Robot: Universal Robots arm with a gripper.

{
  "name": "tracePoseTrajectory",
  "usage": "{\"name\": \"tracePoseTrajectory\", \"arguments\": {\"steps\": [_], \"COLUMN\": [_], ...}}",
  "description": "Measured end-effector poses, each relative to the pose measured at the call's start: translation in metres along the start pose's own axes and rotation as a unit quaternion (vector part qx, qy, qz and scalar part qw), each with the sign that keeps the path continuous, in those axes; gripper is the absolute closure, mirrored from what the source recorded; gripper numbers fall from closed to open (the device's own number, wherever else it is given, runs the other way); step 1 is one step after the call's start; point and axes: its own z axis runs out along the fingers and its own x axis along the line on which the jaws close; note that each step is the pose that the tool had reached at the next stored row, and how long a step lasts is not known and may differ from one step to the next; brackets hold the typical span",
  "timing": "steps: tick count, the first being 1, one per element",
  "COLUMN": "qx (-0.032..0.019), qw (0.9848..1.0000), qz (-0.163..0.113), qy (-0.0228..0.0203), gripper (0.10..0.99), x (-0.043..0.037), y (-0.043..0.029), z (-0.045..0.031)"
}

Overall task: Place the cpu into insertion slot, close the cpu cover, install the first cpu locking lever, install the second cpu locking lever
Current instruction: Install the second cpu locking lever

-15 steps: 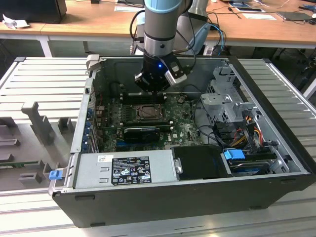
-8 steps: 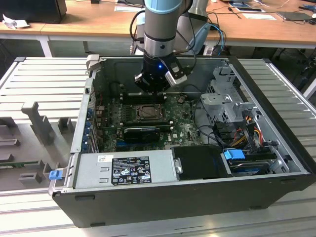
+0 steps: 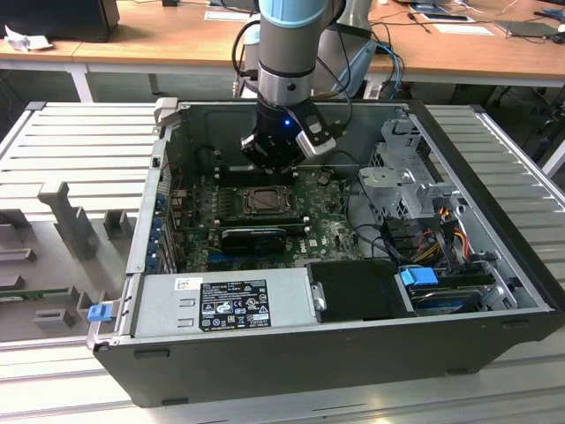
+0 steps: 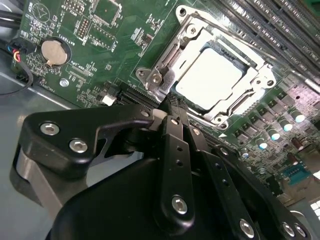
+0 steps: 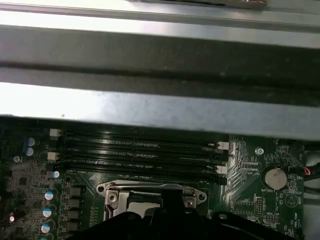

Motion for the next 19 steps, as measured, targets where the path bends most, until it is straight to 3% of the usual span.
{"name": "tracePoseTrajectory", "arguments": {"steps": [5,9,11,19], "qx": [0.0001,0.0000,-0.0001,-0.0009], "qw": [1.0000,1.0000,1.0000,1.0000], "qz": [0.000,0.000,0.000,0.000], "qy": [0.0001,0.0000,0.0000,-0.0001], "gripper": [0.980,0.980,0.980,0.980], "x": [0.0002,0.0001,0.0002,0.0014], "y": [-0.0020,-0.0015,-0.0025,-0.0200], "z": [-0.0010,-0.0131,-0.0134,-0.0149]}}
